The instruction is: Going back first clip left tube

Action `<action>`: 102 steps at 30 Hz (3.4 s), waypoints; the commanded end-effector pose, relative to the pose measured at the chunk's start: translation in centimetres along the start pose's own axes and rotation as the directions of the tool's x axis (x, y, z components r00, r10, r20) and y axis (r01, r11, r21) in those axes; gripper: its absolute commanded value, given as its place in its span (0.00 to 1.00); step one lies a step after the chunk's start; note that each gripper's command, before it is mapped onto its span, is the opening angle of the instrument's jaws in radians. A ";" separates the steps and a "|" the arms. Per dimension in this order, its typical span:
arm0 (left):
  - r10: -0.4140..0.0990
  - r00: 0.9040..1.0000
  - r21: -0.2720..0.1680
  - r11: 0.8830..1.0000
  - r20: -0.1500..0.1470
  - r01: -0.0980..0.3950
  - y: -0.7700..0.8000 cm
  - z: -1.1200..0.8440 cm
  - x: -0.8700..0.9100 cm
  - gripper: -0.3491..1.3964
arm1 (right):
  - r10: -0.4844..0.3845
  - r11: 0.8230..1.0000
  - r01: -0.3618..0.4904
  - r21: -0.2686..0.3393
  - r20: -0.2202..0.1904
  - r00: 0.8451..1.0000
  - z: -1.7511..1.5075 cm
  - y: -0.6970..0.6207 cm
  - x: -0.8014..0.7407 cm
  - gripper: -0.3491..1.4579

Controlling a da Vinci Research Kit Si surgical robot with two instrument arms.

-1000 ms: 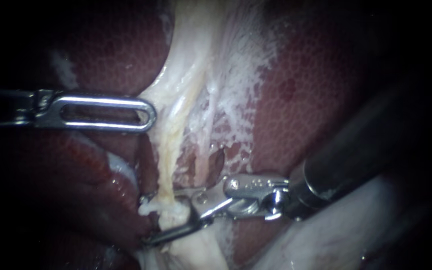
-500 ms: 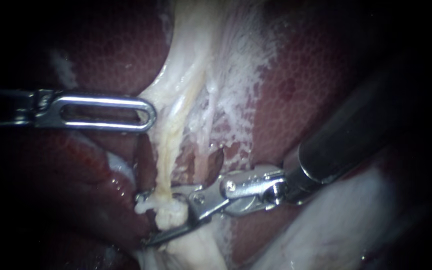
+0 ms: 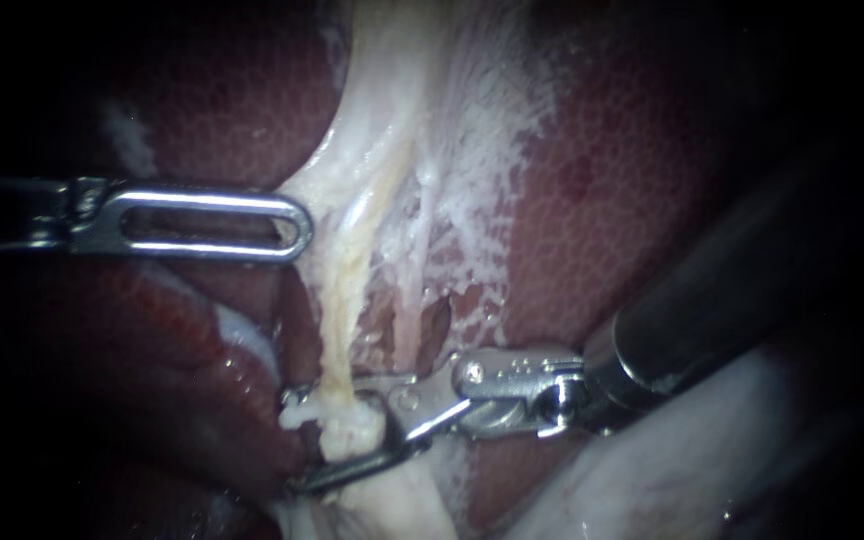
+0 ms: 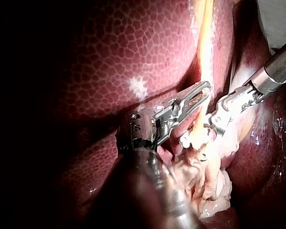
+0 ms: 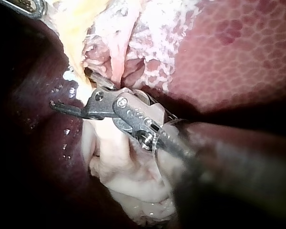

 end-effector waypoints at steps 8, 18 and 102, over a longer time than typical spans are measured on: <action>0.000 1.000 0.001 1.000 0.000 0.000 0.00 0.00 0.00 0.00 | 0.010 1.000 -0.010 -0.007 -0.018 1.000 -0.14 0.02 0.15 0.52; 0.000 1.000 0.000 1.000 0.000 0.000 0.00 0.00 0.00 0.00 | 0.017 1.000 -0.017 -0.007 -0.027 0.999 -0.22 0.00 0.27 0.52; 0.061 0.998 -0.013 0.998 0.009 -0.061 0.33 0.46 0.47 0.00 | -0.193 0.968 0.186 -0.166 -0.024 0.981 -2.67 -0.44 0.84 0.52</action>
